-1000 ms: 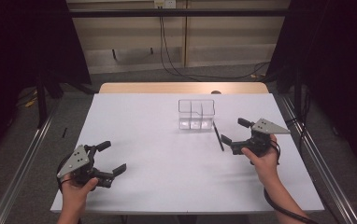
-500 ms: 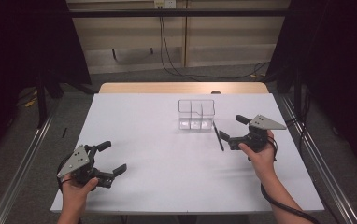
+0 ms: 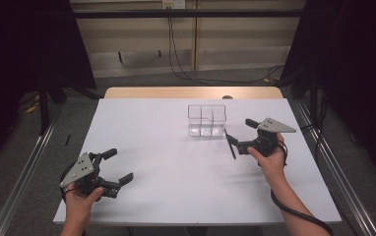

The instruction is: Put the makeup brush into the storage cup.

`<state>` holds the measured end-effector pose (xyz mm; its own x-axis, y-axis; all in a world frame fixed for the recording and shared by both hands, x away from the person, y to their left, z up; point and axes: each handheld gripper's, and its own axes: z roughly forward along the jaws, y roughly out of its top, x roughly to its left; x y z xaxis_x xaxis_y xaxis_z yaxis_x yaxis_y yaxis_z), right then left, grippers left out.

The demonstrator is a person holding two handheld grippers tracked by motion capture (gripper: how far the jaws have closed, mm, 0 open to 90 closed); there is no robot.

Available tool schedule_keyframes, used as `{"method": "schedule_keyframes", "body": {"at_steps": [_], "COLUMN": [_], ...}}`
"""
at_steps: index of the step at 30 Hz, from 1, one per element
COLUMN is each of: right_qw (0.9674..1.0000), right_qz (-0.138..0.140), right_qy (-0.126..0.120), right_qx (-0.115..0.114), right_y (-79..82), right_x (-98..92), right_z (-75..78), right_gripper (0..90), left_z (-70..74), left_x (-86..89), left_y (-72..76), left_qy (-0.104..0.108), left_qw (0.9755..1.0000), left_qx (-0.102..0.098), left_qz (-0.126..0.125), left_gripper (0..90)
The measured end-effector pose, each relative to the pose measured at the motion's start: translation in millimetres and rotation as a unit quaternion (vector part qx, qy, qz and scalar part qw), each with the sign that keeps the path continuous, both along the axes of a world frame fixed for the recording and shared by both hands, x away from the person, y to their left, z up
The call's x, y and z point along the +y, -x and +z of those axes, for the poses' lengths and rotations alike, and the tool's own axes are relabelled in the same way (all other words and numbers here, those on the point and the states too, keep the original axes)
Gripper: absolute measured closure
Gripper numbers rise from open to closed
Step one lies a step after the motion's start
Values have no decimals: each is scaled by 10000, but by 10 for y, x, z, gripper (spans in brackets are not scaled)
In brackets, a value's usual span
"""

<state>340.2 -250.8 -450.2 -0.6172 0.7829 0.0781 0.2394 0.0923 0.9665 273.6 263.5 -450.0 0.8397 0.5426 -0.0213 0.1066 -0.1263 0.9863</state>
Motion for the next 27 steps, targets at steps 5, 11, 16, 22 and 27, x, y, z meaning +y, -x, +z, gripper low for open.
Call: {"method": "schedule_keyframes", "body": {"at_steps": [5, 11, 16, 22, 27], "right_qw": [10000, 10000, 9999, 9998, 9996], "right_qz": [1, -58, -104, -130, -111], "right_qy": [51, 2, 30, 36, 120], "right_qx": [13, 60, 81, 136, 212], "right_y": [-69, -134, -179, -227, -265], "right_x": [19, 21, 13, 14, 29], "right_z": [1, -19, -37, -63, -83], "right_gripper": [0, 0, 0, 0, 0], "left_z": [-2, -2, -5, -5, -9], "left_x": [2, 8, 6, 13, 23], "left_y": [-1, -2, 3, 8, 11], "left_qy": [11, 19, 32, 9, -11], "left_qw": [10000, 10000, 10000, 10000, 10000], "left_qx": [6, 4, 29, 26, 47], "left_qz": [-23, -8, 2, 13, -1], "left_gripper": [0, 0, 0, 0, 0]}}
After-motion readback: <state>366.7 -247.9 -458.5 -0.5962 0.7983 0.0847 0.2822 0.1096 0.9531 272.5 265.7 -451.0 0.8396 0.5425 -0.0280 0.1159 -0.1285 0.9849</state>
